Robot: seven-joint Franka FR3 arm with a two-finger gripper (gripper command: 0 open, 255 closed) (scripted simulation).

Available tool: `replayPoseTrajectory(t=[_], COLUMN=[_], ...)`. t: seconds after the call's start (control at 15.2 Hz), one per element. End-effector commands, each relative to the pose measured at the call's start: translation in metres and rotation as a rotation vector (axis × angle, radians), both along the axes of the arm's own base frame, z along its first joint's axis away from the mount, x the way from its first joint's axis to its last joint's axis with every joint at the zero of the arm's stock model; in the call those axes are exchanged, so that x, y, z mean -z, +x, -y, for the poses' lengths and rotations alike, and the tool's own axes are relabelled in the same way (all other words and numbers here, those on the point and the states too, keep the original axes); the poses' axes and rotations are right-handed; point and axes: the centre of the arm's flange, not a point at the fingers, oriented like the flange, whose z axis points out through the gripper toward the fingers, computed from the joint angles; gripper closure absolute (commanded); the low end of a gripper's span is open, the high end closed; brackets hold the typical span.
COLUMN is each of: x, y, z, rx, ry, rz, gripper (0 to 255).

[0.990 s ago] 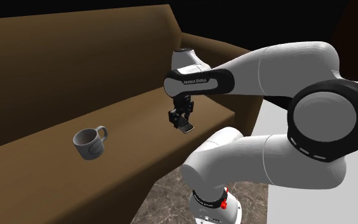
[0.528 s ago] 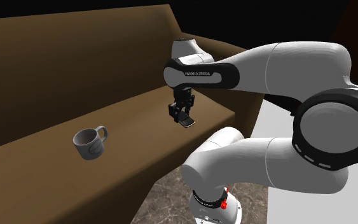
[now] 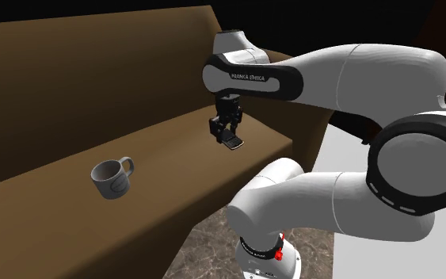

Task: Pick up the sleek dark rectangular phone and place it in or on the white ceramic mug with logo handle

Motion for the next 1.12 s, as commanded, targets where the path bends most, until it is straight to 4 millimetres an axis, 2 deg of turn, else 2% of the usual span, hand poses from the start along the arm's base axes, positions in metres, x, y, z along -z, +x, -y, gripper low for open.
replayPoseTrajectory(t=[0.0,0.46,1.06], x=[-0.011,-0.045,-0.047], y=[0.000,0.000,0.096], z=[0.000,0.000,-0.070], rx=[0.000,0.000,0.000], ry=[0.000,0.000,0.000], rz=[0.000,0.000,0.000], gripper=[255,255,255])
